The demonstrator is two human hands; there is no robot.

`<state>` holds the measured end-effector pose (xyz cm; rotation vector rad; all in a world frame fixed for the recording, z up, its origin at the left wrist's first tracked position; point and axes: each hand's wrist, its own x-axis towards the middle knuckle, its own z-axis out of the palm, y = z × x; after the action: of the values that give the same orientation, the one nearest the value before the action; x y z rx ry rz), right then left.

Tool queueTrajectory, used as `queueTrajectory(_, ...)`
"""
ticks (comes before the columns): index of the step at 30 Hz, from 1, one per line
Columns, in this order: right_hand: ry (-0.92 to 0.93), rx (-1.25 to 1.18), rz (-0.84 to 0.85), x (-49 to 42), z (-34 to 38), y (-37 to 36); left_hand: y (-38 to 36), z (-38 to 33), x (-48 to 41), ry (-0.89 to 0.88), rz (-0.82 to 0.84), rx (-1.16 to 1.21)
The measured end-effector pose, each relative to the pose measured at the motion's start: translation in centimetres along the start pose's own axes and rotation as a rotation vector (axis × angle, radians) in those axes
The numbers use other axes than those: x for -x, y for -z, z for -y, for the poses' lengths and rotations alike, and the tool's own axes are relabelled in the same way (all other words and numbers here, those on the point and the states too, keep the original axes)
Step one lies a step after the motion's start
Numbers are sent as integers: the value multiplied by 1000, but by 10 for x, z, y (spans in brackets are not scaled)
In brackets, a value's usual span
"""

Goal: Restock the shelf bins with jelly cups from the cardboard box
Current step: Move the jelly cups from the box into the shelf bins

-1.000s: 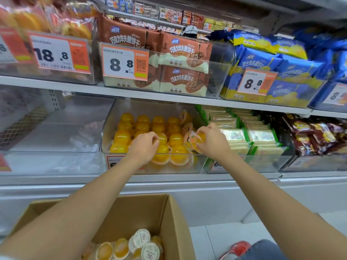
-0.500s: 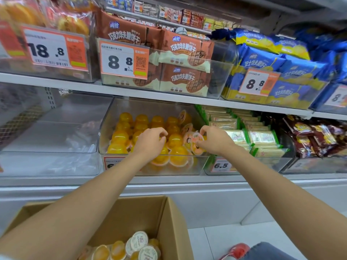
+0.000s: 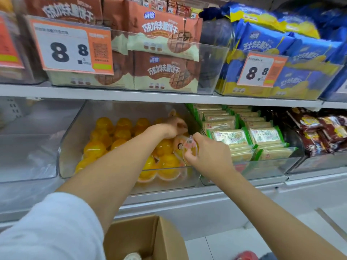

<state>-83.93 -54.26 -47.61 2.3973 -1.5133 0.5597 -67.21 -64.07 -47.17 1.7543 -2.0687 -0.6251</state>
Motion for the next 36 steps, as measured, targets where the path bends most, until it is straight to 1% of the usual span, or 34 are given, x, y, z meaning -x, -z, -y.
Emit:
queueTrajectory(2,-2,-8,-21,2,0,-2,-1,2,-1,52,-149,71)
queueTrajectory(5,-3,-30,-61,5,1,-5,-3,3,0,160,-432,195)
queueTrajectory(7,-16,-31,-78,6,2,-7,-4,2,3,200,-529,183)
queueTrajectory(9,-26,-36,-85,8,3,-8,-5,0,7,210,-569,188)
queueTrajectory(11,-32,-34,-93,8,3,-9,-7,0,12,172,-503,287)
queueTrajectory(12,-34,-34,-97,8,3,-9,-7,1,15,141,-432,334)
queueTrajectory(16,-48,-36,-93,10,5,-9,-2,3,32,7,-83,374)
queueTrajectory(18,-53,-26,-94,11,6,-9,4,2,38,-19,33,317)
queueTrajectory(24,-59,-20,-83,11,8,-7,17,-2,43,0,243,53)
queueTrajectory(26,-57,-8,-55,11,8,-4,17,-1,44,18,251,-62)
queueTrajectory(28,-61,-10,-24,11,8,0,14,-1,46,-4,193,-129)
queueTrajectory(29,-62,-10,-8,11,8,2,11,-1,47,-20,152,-120)
queueTrajectory(32,-49,-7,30,11,8,4,7,5,46,-19,39,7)
queueTrajectory(36,-39,12,60,9,8,7,6,17,43,50,-44,10)
